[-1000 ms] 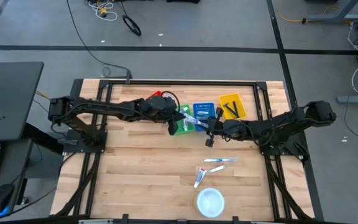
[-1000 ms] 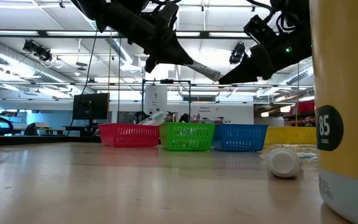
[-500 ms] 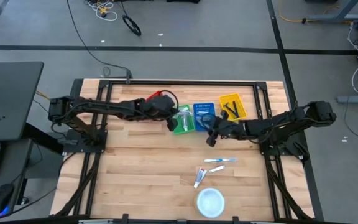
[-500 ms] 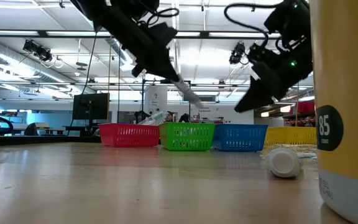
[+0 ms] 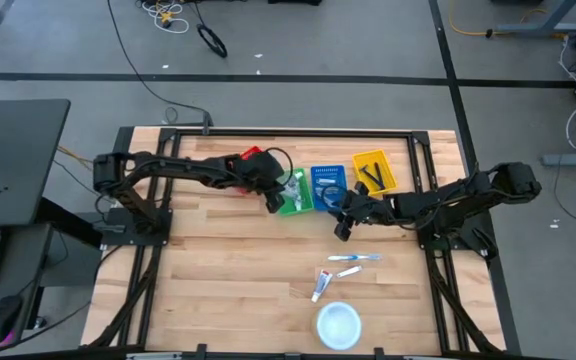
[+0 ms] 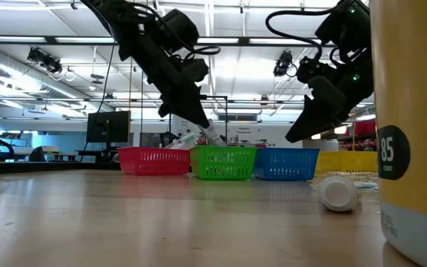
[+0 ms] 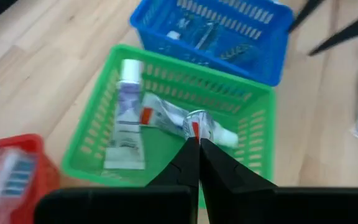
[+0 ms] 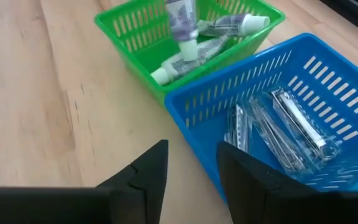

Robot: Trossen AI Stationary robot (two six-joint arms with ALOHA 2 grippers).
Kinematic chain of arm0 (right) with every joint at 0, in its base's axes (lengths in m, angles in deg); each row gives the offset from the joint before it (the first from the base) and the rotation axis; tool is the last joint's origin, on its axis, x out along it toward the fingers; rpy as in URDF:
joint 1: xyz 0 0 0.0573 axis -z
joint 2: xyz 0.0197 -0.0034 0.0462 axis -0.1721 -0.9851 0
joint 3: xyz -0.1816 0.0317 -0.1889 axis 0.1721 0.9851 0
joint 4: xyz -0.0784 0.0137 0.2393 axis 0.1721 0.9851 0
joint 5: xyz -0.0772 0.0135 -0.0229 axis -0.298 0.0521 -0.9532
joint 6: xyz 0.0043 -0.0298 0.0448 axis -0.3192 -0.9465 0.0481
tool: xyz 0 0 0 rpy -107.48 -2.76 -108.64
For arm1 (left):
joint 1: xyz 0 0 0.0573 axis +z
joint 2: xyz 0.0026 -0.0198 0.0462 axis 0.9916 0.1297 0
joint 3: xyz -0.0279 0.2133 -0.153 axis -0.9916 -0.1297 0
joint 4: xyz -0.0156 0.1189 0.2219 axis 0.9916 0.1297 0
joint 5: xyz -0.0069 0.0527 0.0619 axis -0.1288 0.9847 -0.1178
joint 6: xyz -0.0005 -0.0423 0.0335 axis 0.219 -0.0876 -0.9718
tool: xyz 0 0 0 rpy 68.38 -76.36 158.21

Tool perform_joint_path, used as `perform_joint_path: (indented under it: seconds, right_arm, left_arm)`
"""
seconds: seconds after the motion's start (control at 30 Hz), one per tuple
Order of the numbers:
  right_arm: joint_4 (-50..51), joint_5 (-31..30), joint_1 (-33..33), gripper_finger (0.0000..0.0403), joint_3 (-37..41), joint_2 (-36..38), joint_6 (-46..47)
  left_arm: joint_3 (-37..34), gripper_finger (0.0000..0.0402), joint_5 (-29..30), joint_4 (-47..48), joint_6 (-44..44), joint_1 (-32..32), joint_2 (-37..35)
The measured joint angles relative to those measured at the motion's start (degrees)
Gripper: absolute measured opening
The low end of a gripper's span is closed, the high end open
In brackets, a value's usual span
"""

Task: Pick & Place Travel size toiletries
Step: Put the white toothpaste into the green bin, then put the silver nail cutter into the blue bin

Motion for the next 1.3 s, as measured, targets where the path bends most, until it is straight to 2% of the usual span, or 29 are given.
perform_joint_path:
  seconds: [0.1,0.23,0.43,0.6,1.03,1.23,1.3]
  right_arm:
    - [-0.4,0.0,0.0,0.0147,0.0,0.0,0.0]
    - [-0.5,0.0,0.0,0.0148,0.0,0.0,0.0]
    - [-0.5,0.0,0.0,0.0148,0.0,0.0,0.6]
    - [-0.4,0.1,0.0,0.0148,0.0,0.0,0.6]
    - [-0.3,0.5,0.0,0.0148,0.0,0.0,0.6]
    - [1.0,6.5,0.0,0.0148,0.0,0.5,-2.9]
    - [3.5,9.6,0.0,0.0148,-0.6,1.3,-2.9]
  left_arm:
    - [0.1,0.0004,-1.6,1.5,-0.4,1.4,-0.1]
    - [0.1,0.0011,-7.9,2.3,-0.7,3.4,0.2]
    - [0.3,0.0012,-8.0,2.2,-4.2,3.8,3.7]
    - [0.2,0.002,-4.3,0.5,-6.1,3.8,4.9]
    - [0.3,0.0097,0.5,-4.0,-12.7,3.8,5.1]
    - [0.8,0.0104,8.0,-5.8,-14.4,3.8,3.0]
    - [1.3,0.0101,8.8,-4.3,-14.3,3.8,1.3]
